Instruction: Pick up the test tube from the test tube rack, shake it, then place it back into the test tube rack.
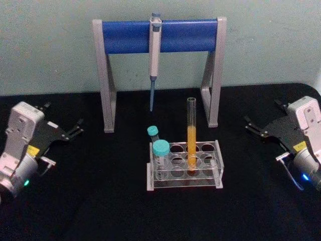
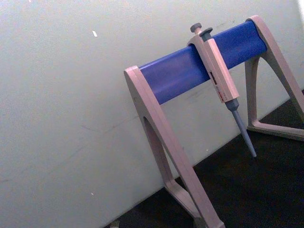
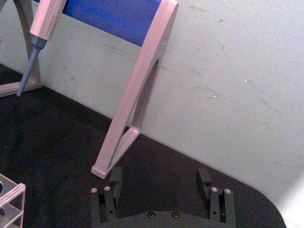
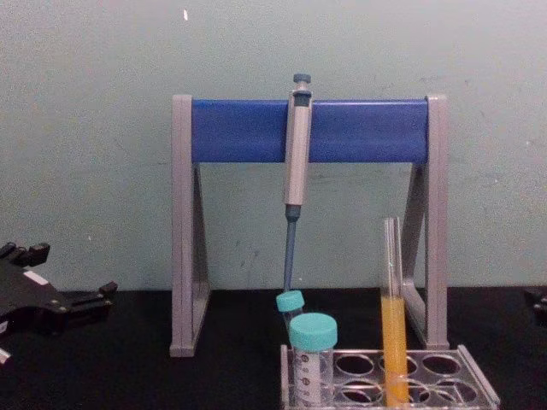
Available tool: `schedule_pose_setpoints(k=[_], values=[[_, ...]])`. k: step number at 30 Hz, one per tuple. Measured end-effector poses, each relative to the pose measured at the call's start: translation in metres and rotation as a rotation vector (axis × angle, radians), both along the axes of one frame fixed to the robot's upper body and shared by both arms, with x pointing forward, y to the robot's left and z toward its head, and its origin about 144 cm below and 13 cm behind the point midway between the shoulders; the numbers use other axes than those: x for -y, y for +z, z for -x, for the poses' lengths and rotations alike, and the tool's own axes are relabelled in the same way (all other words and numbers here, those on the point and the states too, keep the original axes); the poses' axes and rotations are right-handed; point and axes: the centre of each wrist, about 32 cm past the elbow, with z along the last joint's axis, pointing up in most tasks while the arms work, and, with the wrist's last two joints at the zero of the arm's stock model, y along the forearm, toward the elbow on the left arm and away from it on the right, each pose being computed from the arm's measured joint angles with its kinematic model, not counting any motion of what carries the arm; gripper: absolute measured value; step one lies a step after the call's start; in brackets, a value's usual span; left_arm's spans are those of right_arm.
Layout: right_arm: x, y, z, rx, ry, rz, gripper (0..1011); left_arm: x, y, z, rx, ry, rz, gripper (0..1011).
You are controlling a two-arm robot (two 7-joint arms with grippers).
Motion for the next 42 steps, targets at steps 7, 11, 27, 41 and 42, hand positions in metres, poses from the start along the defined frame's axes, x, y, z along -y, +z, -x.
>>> schedule_pose_setpoints(k=[7, 11, 27, 41, 42], values=[[0.0, 0.0, 0.0, 0.0, 0.0, 0.0, 1000, 0.0, 0.0, 0.0, 0.0, 0.0, 0.0, 1002], [0.0, 0.0, 0.0, 0.0, 0.0, 0.0, 1000, 0.0, 0.0, 0.0, 0.0, 0.0, 0.0, 1001], [0.0, 0.0, 0.0, 0.0, 0.0, 0.0, 1000, 0.0, 0.0, 0.0, 0.0, 0.0, 0.0, 1001], [0.0, 0.0, 0.0, 0.0, 0.0, 0.0, 1000, 0.0, 0.0, 0.0, 0.0, 0.0, 0.0, 1001], [0.0, 0.0, 0.0, 0.0, 0.0, 0.0, 1000, 0.0, 0.0, 0.0, 0.0, 0.0, 0.0, 1001]])
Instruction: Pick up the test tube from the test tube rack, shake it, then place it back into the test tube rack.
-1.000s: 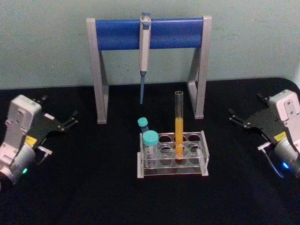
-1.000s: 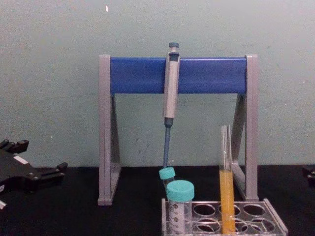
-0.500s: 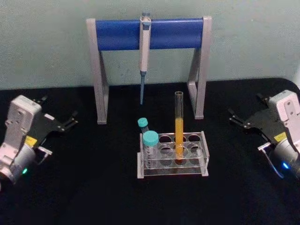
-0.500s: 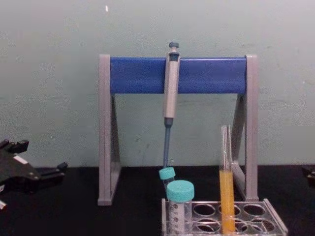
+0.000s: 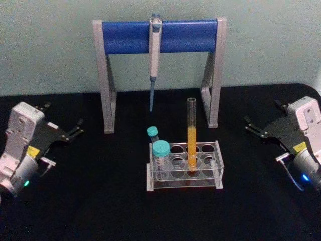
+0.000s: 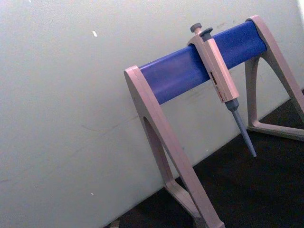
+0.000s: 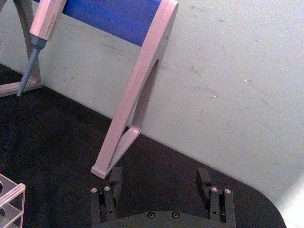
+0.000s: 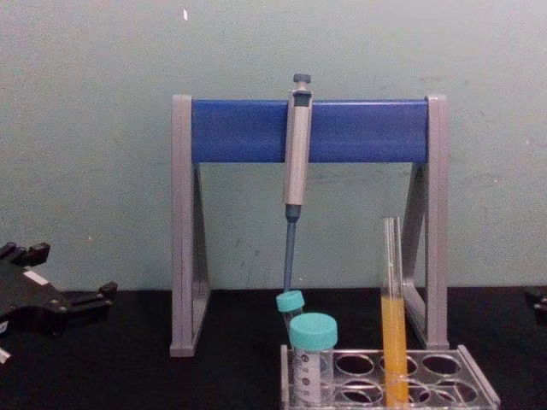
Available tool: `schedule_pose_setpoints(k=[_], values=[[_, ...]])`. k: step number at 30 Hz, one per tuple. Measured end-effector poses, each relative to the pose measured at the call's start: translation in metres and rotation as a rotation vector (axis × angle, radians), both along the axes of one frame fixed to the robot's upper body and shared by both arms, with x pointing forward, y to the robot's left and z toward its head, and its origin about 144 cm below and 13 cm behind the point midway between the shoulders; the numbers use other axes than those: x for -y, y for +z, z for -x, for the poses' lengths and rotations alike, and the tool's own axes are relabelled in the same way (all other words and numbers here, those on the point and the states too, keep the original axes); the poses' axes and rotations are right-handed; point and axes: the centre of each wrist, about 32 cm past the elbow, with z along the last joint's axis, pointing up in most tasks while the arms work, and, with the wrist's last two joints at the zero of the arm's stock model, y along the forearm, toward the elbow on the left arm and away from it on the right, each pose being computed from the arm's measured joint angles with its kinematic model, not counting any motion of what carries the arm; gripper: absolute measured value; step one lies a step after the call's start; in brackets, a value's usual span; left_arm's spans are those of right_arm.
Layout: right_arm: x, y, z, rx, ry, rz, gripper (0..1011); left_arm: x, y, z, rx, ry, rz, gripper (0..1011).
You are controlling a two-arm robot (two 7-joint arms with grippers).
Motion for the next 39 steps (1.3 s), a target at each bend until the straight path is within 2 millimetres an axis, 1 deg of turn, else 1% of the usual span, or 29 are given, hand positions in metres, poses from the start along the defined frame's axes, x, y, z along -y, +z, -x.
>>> schedule_pose_setpoints(k=[28, 39], values=[[0.001, 0.001, 0.0, 0.003, -0.001, -0.008, 1000, 0.0, 0.0, 0.0, 0.0, 0.0, 0.0, 1002], [0.007, 0.011, 0.001, 0.017, 0.07, -0.112, 1000, 0.0, 0.0, 0.0, 0.0, 0.0, 0.0, 1001]])
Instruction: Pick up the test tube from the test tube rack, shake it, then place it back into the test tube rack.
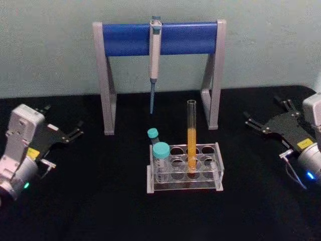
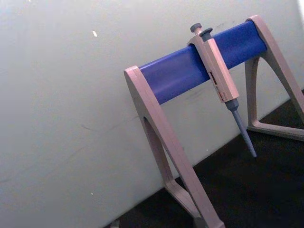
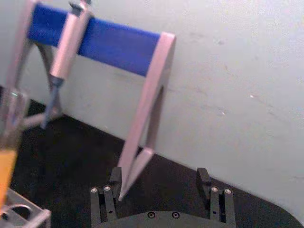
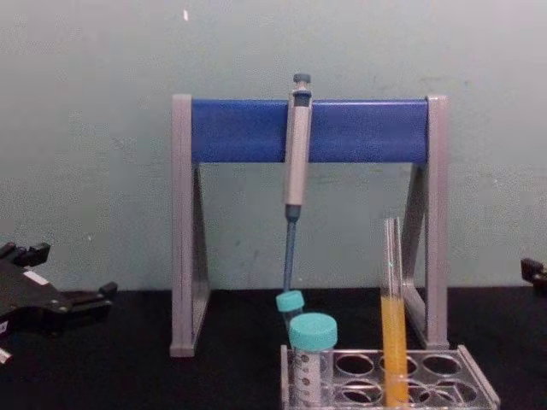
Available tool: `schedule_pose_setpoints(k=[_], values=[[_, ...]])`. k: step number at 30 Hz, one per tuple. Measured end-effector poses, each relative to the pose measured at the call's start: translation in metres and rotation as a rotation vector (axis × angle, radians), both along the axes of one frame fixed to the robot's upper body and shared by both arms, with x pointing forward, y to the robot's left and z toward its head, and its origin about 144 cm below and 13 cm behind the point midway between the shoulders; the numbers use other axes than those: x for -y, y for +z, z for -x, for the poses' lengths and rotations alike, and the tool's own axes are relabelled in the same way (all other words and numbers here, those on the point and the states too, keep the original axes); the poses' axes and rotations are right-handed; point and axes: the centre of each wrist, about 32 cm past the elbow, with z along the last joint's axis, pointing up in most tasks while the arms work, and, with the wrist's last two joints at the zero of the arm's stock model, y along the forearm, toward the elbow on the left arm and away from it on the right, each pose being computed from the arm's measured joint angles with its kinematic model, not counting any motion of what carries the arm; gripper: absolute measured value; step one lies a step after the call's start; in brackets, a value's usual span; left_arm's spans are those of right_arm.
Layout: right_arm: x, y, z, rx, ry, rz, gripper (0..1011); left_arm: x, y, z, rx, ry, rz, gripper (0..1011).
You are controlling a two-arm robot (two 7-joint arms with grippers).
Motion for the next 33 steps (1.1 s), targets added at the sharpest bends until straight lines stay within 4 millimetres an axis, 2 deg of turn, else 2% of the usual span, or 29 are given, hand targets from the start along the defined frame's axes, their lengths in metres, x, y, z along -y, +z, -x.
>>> schedule_pose_setpoints(k=[10, 20, 33], values=[[0.006, 0.018, 0.01, -0.011, 0.128, -0.063, 1000, 0.0, 0.0, 0.0, 0.0, 0.0, 0.0, 1001], [-0.003, 0.029, 0.022, -0.079, 0.29, -0.083, 1000, 0.0, 0.0, 0.0, 0.0, 0.0, 0.0, 1001], [-0.018, 0.033, 0.014, -0.2, 0.42, -0.131, 1000, 0.0, 0.0, 0.0, 0.0, 0.0, 0.0, 1001]])
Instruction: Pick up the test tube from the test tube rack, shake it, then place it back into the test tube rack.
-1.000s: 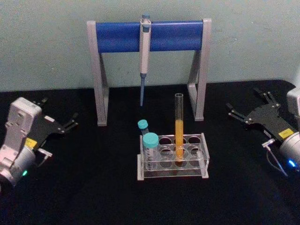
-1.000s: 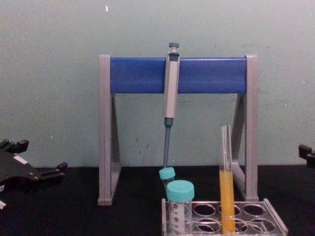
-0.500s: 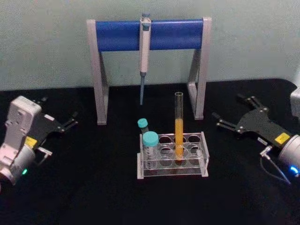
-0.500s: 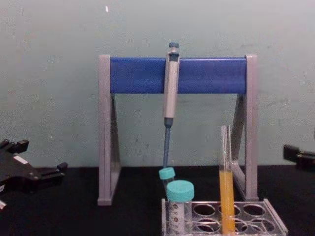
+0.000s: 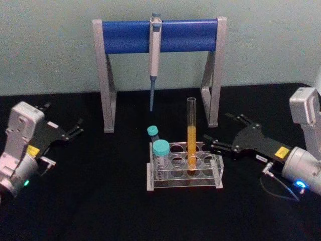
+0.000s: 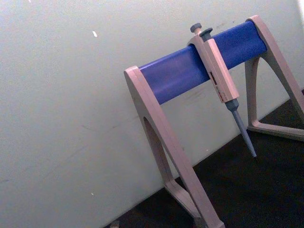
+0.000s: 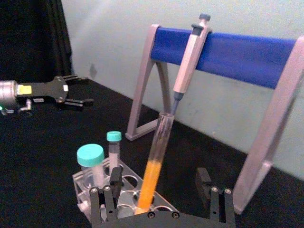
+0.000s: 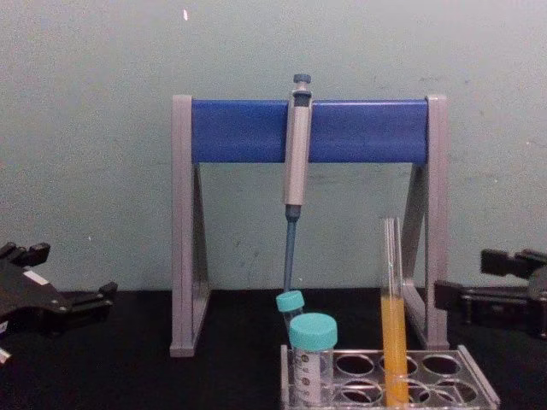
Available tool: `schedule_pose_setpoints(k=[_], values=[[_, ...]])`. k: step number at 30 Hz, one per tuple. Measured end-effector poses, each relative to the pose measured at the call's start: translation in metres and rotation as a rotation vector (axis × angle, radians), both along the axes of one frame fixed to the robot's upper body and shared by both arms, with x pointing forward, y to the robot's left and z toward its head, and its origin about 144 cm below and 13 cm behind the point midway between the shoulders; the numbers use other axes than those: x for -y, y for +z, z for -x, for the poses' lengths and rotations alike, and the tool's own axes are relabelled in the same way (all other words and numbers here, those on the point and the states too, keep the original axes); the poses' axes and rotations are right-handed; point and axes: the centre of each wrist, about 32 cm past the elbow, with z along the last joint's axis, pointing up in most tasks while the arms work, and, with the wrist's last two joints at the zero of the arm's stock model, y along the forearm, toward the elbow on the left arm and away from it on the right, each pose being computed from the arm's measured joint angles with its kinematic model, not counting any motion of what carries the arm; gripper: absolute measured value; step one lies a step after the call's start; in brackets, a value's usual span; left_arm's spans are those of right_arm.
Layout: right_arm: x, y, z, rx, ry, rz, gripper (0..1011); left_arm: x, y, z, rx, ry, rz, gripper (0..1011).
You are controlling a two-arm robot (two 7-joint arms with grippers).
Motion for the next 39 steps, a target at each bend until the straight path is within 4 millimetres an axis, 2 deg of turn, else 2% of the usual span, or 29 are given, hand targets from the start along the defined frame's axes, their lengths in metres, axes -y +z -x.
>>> schedule_pose_setpoints(k=[18, 39], values=[[-0.017, 0.001, -0.037, -0.103, 0.054, -0.03, 1000, 0.0, 0.0, 0.0, 0.0, 0.0, 0.0, 1001], [-0.028, -0.002, -0.062, -0.144, 0.066, -0.051, 1000, 0.0, 0.0, 0.0, 0.0, 0.0, 0.0, 1001]])
